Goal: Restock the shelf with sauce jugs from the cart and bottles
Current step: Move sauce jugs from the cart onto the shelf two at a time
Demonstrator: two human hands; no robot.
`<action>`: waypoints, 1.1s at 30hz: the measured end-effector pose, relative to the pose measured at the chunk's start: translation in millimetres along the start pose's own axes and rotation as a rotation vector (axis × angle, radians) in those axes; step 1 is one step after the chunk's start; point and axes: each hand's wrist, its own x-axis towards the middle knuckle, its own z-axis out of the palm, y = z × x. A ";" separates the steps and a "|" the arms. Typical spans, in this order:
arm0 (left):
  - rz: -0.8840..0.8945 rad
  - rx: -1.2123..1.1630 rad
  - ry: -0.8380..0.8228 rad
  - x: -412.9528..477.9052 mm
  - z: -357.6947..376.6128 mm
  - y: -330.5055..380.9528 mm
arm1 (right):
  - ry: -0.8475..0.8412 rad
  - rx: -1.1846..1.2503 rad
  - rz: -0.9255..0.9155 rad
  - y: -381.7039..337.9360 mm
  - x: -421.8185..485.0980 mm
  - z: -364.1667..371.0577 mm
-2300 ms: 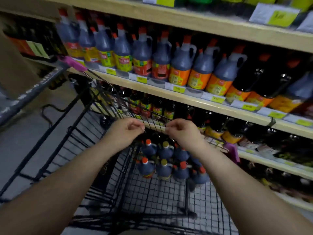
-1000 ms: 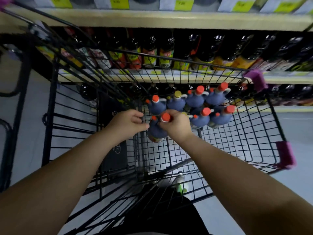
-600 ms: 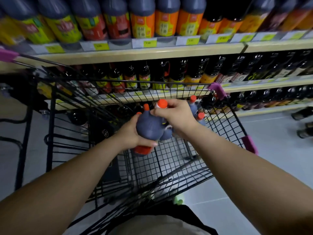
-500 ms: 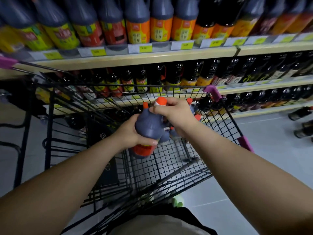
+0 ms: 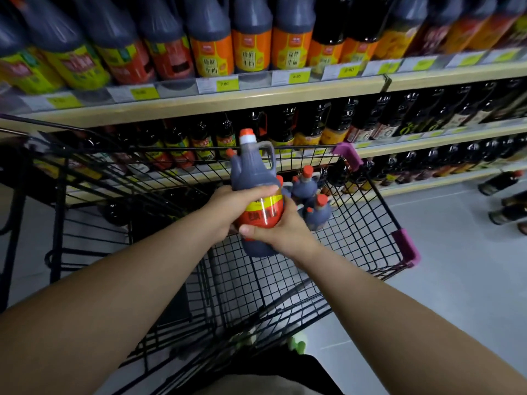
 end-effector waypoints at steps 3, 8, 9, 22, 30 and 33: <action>-0.018 0.062 -0.024 9.0 9.0 -0.5 | 0.066 -0.006 0.004 7.3 5.4 -2.6; -0.072 0.163 -0.127 33.5 3.2 -17.5 | 0.152 0.084 0.098 26.3 16.1 -13.3; -0.076 0.147 -0.111 39.6 1.3 -24.0 | 0.190 0.091 0.115 29.9 18.2 -15.0; -0.146 0.324 0.404 177.8 -32.6 -181.6 | 0.468 0.065 0.159 90.3 69.9 -16.3; 0.085 0.084 0.415 256.2 -24.6 -237.1 | 0.416 -0.049 0.004 107.1 93.7 -10.7; 0.148 0.006 0.503 248.8 -13.7 -231.0 | 0.397 -0.069 -0.038 112.5 96.0 -10.6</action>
